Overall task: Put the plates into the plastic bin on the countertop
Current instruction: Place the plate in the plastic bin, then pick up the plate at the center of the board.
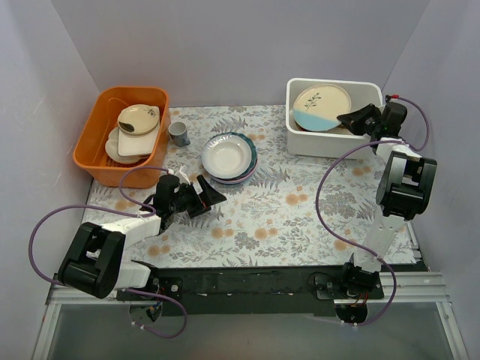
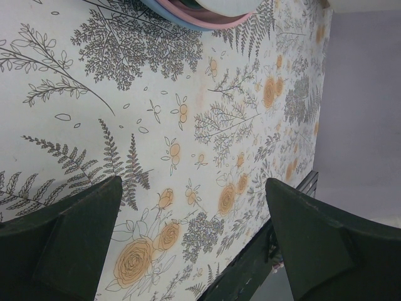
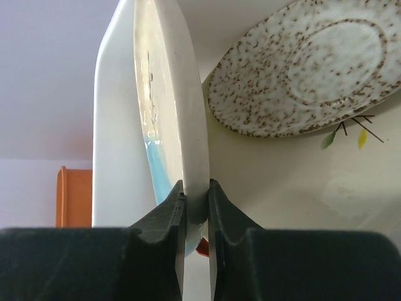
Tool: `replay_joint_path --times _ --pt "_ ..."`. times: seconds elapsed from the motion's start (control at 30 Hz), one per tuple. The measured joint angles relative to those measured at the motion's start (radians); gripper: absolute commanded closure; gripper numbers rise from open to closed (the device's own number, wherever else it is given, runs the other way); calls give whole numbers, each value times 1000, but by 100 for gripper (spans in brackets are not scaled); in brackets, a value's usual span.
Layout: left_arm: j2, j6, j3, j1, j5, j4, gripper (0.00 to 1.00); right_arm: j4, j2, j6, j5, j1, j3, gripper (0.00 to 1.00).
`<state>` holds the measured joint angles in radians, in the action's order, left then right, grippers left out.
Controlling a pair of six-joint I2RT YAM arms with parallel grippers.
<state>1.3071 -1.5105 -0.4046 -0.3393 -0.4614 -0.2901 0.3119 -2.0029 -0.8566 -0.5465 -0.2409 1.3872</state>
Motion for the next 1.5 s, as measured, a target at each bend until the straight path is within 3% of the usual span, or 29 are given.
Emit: replay_joint_path --times 0.23,0.53,0.9,1.23,1.5 --pt "0 4 0 0 0 2 2 -25 13 31 1 -1 -11 50" --pt "-1 4 0 0 0 8 2 -61 140 105 71 -2 -56 27" --pt "-42 4 0 0 1 31 2 -39 425 151 204 -7 -161 22" --pt "-76 3 0 0 20 54 2 -32 441 155 139 10 -159 22" --pt "-96 3 0 0 54 87 2 -102 458 216 124 135 -161 22"
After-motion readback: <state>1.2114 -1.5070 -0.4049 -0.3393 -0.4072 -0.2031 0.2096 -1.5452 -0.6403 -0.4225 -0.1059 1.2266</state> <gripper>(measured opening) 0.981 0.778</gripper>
